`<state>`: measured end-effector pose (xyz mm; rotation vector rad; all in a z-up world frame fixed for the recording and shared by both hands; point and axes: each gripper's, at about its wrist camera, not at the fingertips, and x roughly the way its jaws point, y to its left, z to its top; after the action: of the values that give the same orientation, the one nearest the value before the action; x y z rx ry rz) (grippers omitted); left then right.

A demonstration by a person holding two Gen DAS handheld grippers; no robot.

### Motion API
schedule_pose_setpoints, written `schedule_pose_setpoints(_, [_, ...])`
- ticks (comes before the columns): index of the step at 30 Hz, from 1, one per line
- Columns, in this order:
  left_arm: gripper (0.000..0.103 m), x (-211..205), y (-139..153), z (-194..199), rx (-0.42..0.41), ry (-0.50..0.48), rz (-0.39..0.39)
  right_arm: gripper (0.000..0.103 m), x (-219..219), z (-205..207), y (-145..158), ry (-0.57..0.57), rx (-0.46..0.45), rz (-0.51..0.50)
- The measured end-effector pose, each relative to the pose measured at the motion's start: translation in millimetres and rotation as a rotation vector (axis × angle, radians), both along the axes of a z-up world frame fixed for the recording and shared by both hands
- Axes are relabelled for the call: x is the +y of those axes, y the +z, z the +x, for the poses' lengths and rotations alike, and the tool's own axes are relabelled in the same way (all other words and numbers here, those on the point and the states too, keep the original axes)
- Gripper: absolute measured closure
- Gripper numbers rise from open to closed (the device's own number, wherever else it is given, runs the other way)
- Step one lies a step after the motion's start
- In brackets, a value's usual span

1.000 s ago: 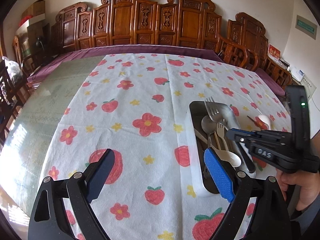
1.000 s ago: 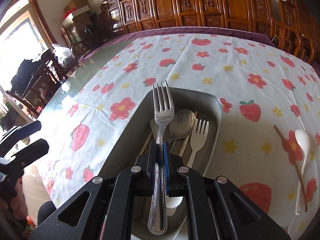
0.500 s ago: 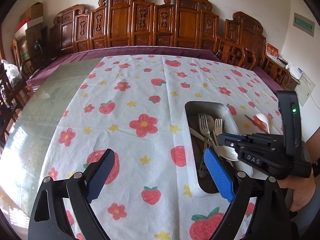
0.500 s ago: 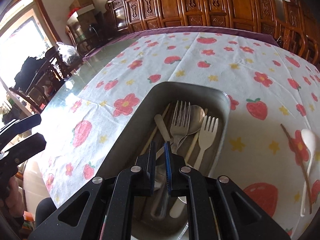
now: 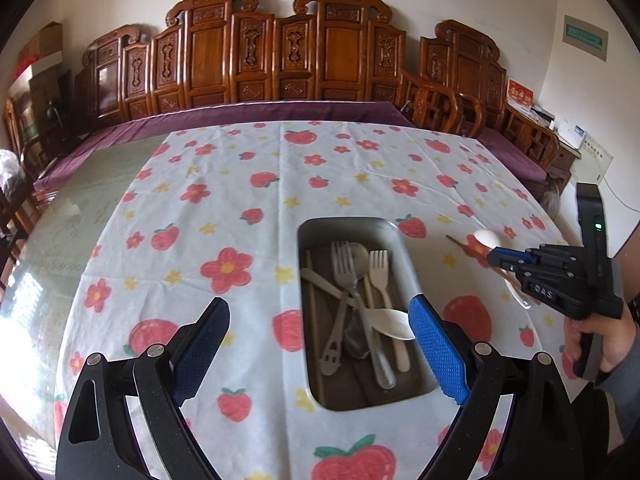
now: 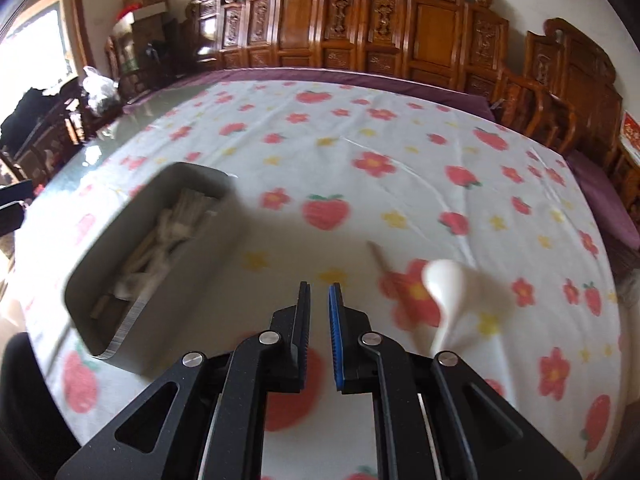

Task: Organize utensils
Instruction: 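Reach the right tool to the pile and grasp a wooden chopstick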

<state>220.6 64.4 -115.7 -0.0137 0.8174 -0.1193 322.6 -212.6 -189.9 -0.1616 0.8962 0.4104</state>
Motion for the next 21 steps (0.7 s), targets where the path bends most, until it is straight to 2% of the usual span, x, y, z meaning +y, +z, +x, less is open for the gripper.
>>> schedule_pose_setpoints(4, [0.016, -20.0, -1.0, -0.1, 0.009, -0.023, 0.01, 0.082, -27.7, 13.2, -18.2, -0.017, 0.028, -0.014])
schedule_pose_setpoints(13, [0.016, -56.1, -11.6, -5.0, 0.039, -0.053, 0.018, 0.082, -40.1, 29.4, -55.8, -0.012, 0.107, -0.088])
schedule_pose_setpoints(17, [0.016, -70.7, -15.5, -8.5, 0.049, -0.072, 0.034, 0.082, -37.2, 25.6, -57.6, -0.003, 0.11, -0.099])
schedule_pose_setpoints(18, [0.016, -72.9, -15.7, -9.0, 0.05, -0.076, 0.036, 0.083, -37.5, 24.1, -56.9, -0.003, 0.112, -0.095])
schedule_pose_setpoints(19, [0.016, -75.8, -15.3, -9.4, 0.051, -0.079, 0.039, 0.094, -37.5, 22.7, -56.5, 0.001, 0.113, -0.094])
schedule_pose_setpoints(21, [0.016, -81.8, -14.8, -10.4, 0.052, -0.085, 0.043, 0.097, -37.4, 18.4, -55.5, 0.014, 0.121, -0.09])
